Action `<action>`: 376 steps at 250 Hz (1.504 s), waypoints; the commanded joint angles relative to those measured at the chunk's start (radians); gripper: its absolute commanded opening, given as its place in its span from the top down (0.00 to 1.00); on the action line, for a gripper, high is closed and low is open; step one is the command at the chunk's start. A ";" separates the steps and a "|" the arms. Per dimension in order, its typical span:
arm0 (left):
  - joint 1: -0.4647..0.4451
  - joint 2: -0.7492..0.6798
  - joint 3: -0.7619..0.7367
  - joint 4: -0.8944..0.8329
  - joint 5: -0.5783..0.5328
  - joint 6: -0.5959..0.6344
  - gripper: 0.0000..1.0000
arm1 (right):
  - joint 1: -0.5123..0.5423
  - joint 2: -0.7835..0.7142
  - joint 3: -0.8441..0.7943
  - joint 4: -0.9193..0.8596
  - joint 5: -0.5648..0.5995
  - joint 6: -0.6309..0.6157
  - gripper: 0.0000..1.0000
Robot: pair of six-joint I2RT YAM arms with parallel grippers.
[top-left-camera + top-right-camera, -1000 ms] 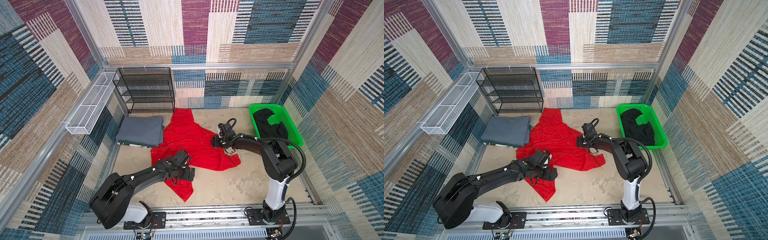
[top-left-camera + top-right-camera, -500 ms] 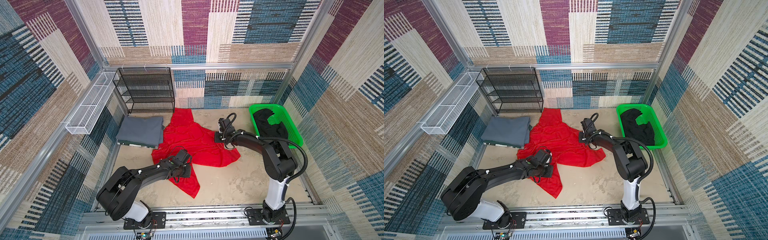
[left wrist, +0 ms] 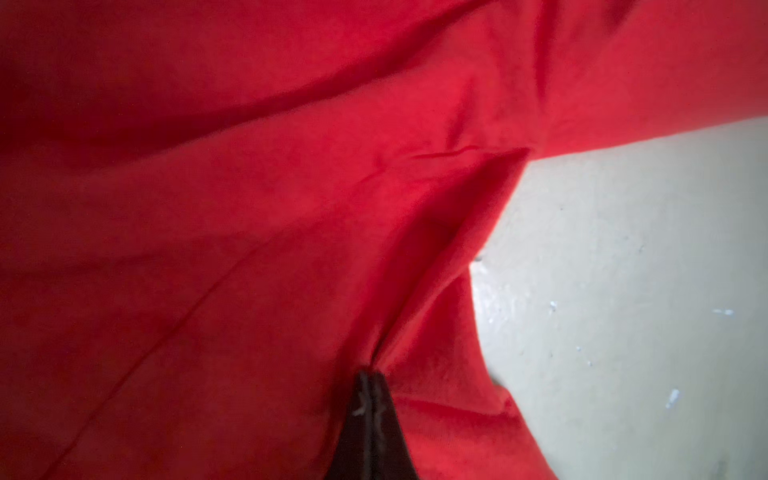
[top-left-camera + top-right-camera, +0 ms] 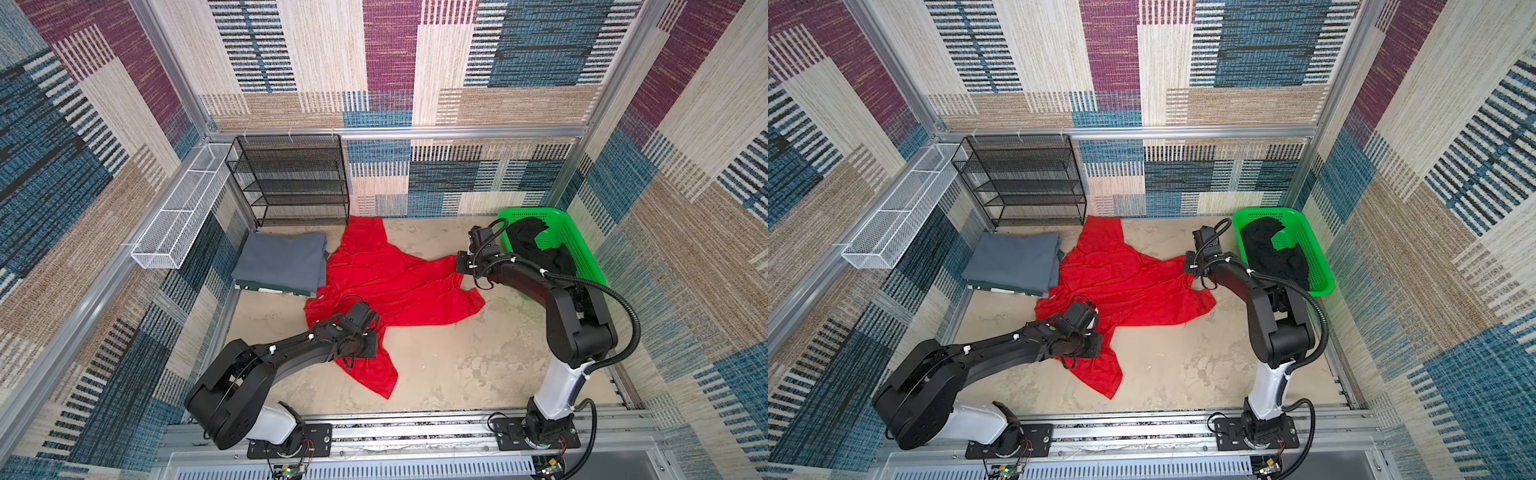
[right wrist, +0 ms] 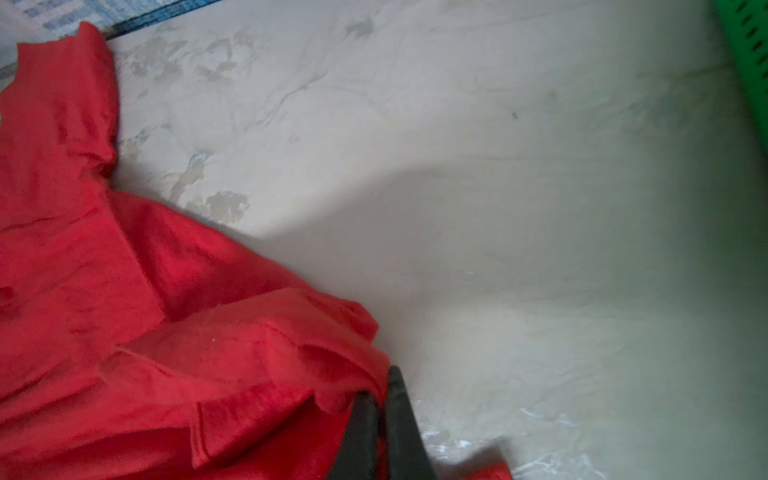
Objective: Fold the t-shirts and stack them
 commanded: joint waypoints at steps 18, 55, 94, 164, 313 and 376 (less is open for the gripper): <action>0.027 -0.045 -0.034 -0.175 -0.068 0.006 1.00 | -0.052 0.032 0.055 0.016 0.023 -0.003 1.00; 0.043 -0.070 -0.049 -0.185 -0.099 0.000 1.00 | -0.080 0.104 0.160 -0.021 0.000 -0.011 0.85; 0.050 -0.058 -0.027 -0.200 -0.095 0.003 1.00 | -0.087 0.156 0.250 -0.053 -0.015 -0.022 0.52; 0.049 -0.175 0.016 -0.270 -0.071 -0.004 0.41 | -0.087 -0.014 0.061 -0.009 -0.035 -0.024 0.15; 0.198 -0.357 -0.144 -0.233 -0.081 -0.010 0.05 | -0.083 -0.030 -0.228 0.106 -0.087 -0.011 0.33; 0.198 -0.289 -0.128 -0.224 -0.071 -0.013 0.06 | -0.083 0.026 -0.216 0.135 -0.131 -0.029 0.54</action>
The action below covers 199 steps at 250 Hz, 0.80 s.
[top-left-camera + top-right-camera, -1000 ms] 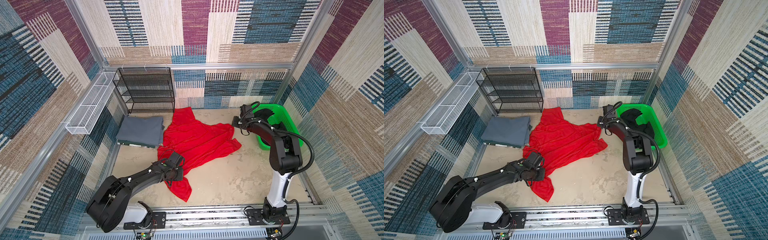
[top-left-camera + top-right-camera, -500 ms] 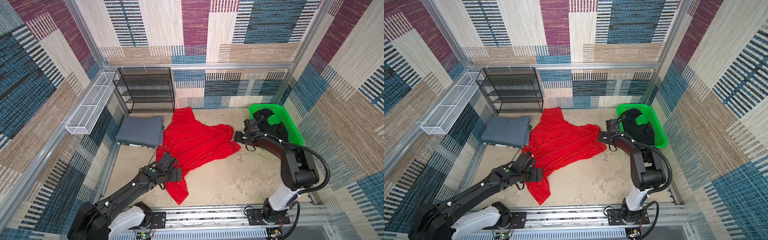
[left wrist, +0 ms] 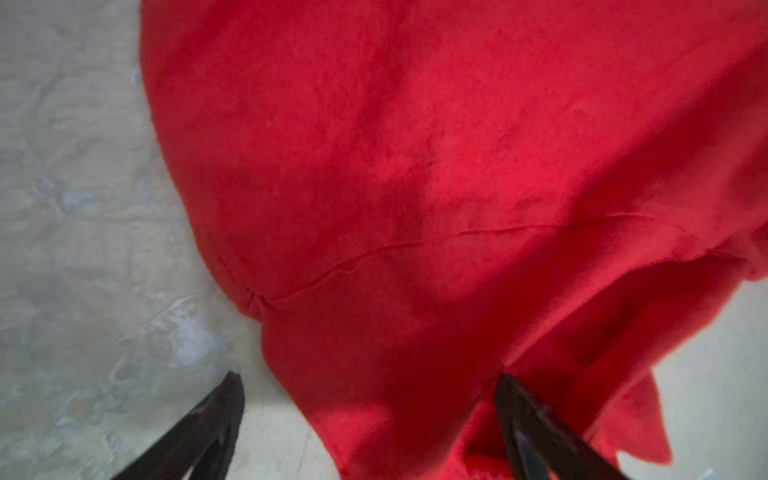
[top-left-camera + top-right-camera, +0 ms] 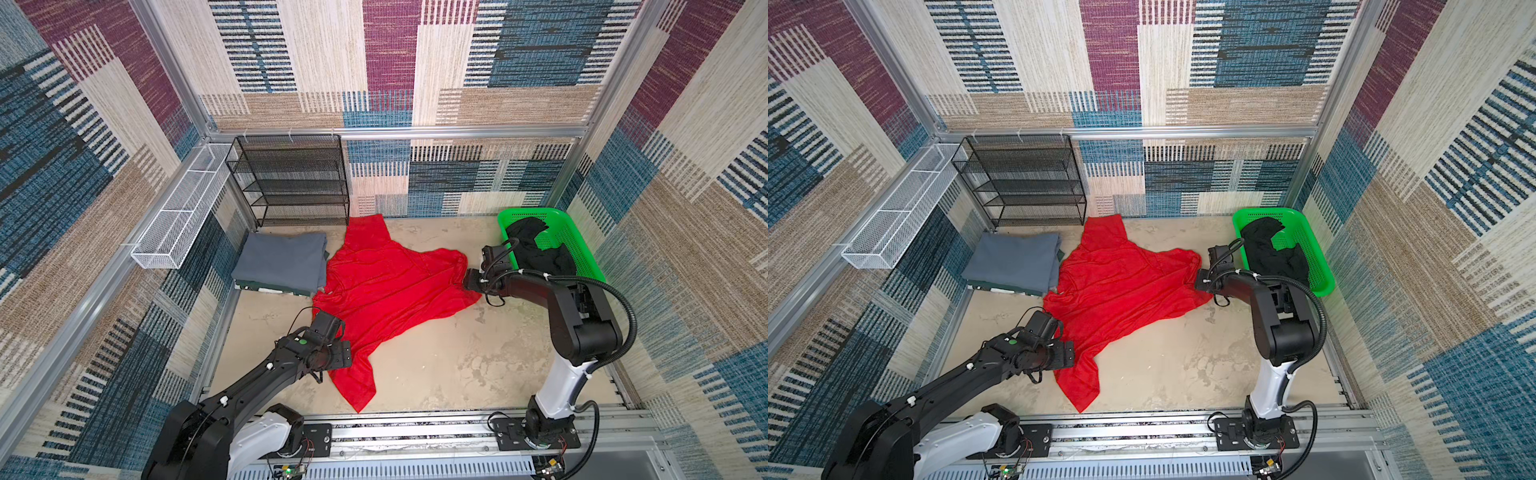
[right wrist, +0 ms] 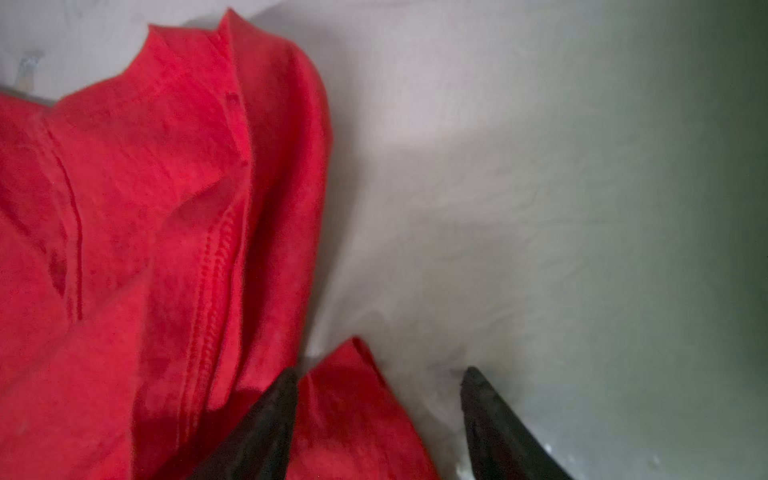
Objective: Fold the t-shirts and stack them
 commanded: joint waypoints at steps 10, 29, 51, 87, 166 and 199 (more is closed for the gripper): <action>0.000 0.040 0.016 0.020 0.027 0.016 0.06 | 0.002 0.000 -0.016 0.018 -0.034 -0.011 0.61; 0.000 0.072 0.025 0.033 0.050 0.031 0.07 | 0.001 -0.016 -0.031 0.037 -0.031 -0.018 0.78; 0.000 0.134 0.049 0.036 0.079 0.050 0.18 | 0.001 -0.027 -0.032 0.037 -0.026 -0.022 0.99; 0.000 0.224 0.085 0.027 0.114 0.072 0.47 | 0.000 -0.055 -0.040 0.032 -0.012 -0.024 1.00; 0.000 0.139 0.103 -0.038 0.055 0.069 1.00 | 0.000 -0.201 -0.131 0.071 0.016 -0.015 1.00; 0.000 0.064 0.122 -0.081 0.044 0.067 1.00 | 0.000 -0.284 -0.192 0.112 0.025 0.000 1.00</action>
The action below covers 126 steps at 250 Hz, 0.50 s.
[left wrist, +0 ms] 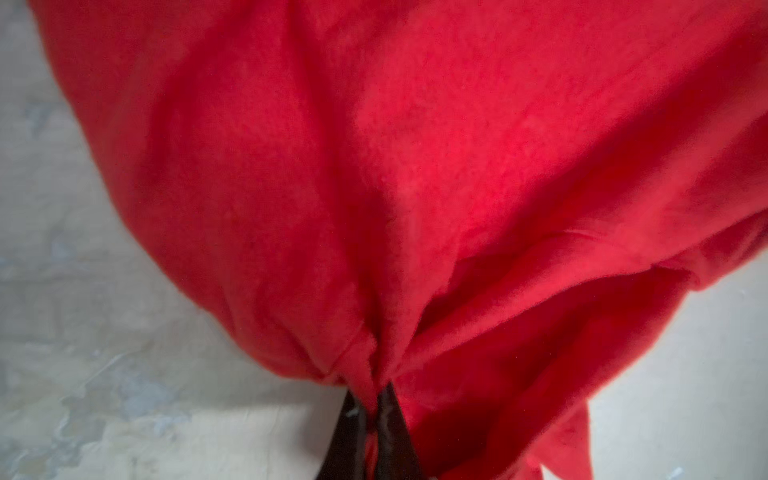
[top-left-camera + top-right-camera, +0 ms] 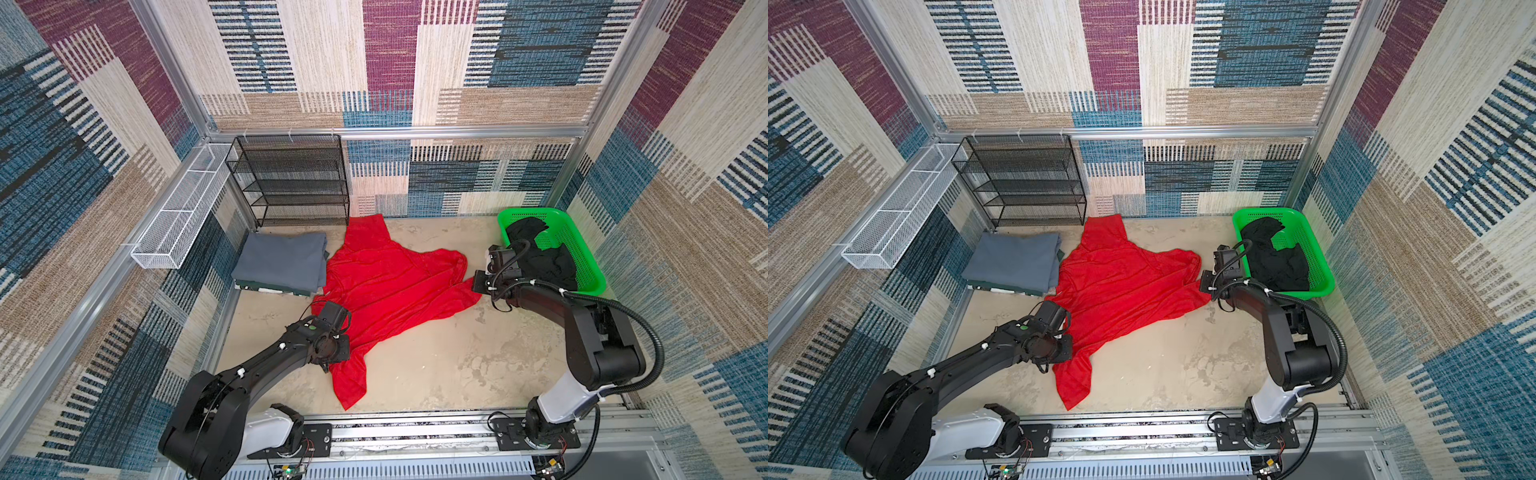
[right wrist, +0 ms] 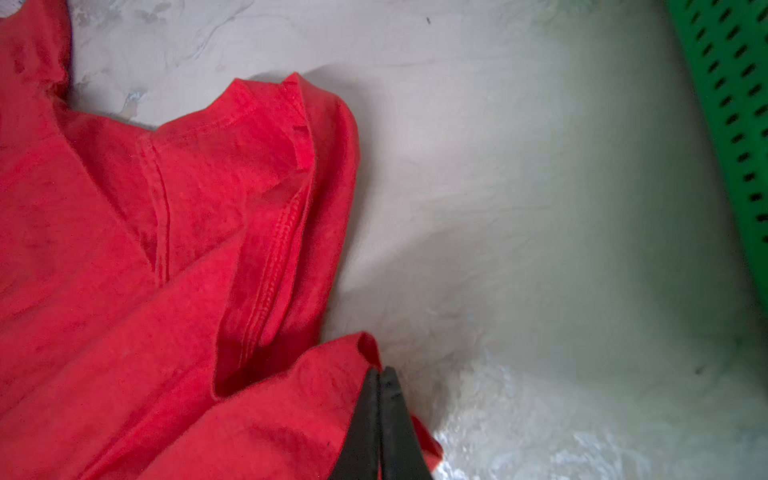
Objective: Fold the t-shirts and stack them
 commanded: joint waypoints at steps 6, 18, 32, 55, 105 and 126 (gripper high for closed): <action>0.000 -0.063 0.026 -0.077 -0.007 0.018 1.00 | 0.001 -0.071 -0.040 0.070 0.016 0.016 1.00; 0.000 -0.090 0.033 -0.094 -0.008 0.014 1.00 | 0.001 -0.101 -0.055 0.067 0.024 0.026 1.00; 0.000 -0.125 0.037 -0.108 -0.005 0.010 1.00 | 0.001 -0.158 -0.090 0.078 0.030 0.047 1.00; 0.001 -0.182 0.036 -0.117 0.005 -0.003 1.00 | 0.001 -0.277 -0.180 0.130 -0.014 0.081 1.00; 0.016 -0.137 0.125 -0.021 0.031 0.047 1.00 | 0.001 -0.277 -0.147 0.070 -0.058 0.111 1.00; 0.042 0.004 0.274 -0.007 0.047 0.101 1.00 | 0.001 -0.204 -0.079 0.076 -0.078 0.107 1.00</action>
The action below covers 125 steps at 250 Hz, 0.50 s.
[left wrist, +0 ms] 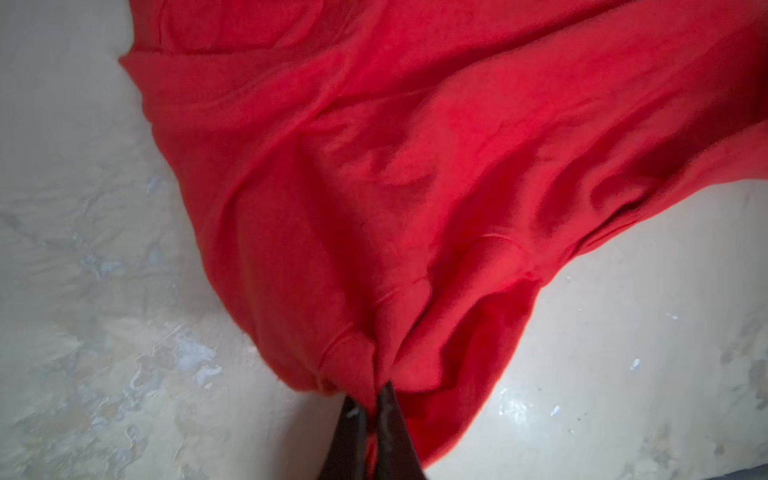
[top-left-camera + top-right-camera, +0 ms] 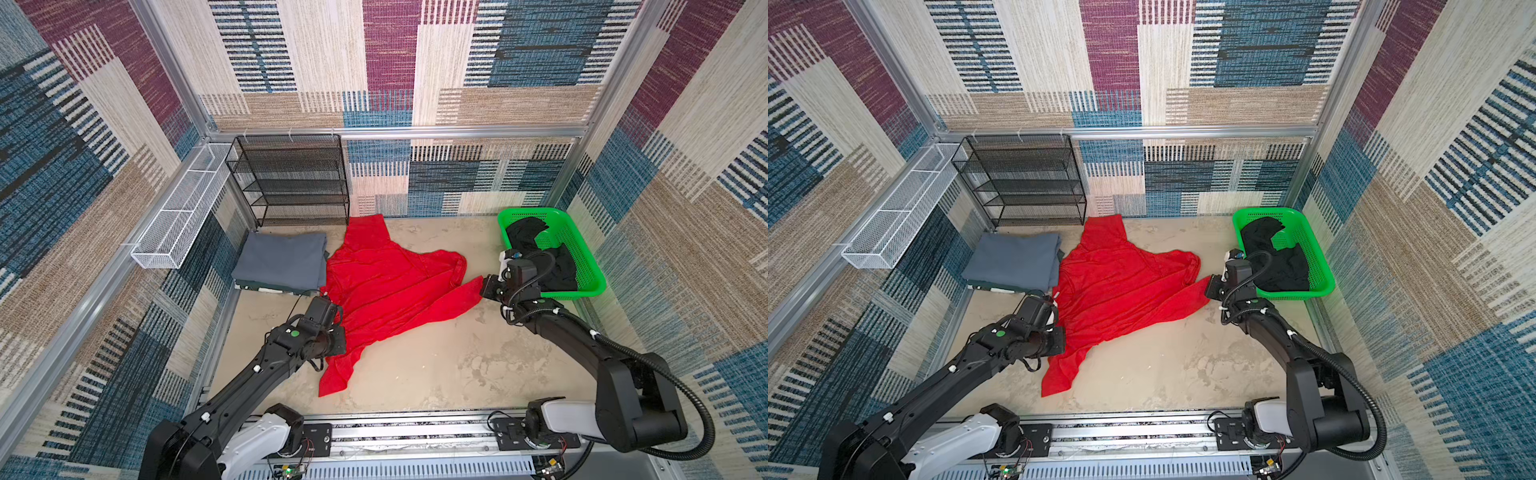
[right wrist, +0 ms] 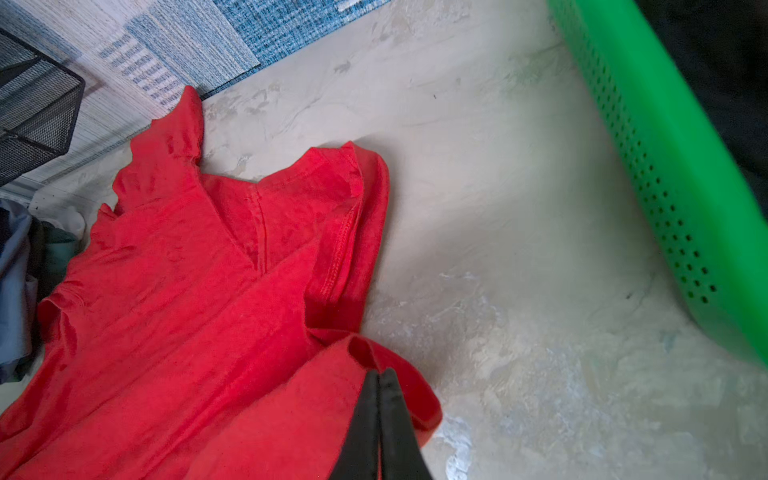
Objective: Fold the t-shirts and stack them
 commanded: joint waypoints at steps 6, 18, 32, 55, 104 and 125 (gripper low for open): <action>0.034 0.173 0.197 0.089 0.028 0.106 1.00 | 0.001 0.088 0.097 0.023 -0.044 0.015 1.00; 0.054 0.247 0.291 0.116 0.048 0.121 1.00 | 0.000 0.131 0.161 0.029 -0.049 0.017 1.00; 0.084 0.329 0.405 0.158 0.076 0.125 1.00 | -0.002 0.190 0.262 0.025 -0.057 0.012 1.00; 0.125 0.489 0.656 0.157 0.088 0.145 1.00 | -0.008 0.299 0.492 -0.022 -0.045 -0.020 1.00; 0.158 0.772 1.300 -0.150 0.088 0.234 1.00 | -0.014 0.379 0.901 -0.120 0.021 -0.055 1.00; 0.158 0.682 1.284 -0.151 0.067 0.242 1.00 | -0.014 0.230 0.772 0.013 0.029 -0.050 1.00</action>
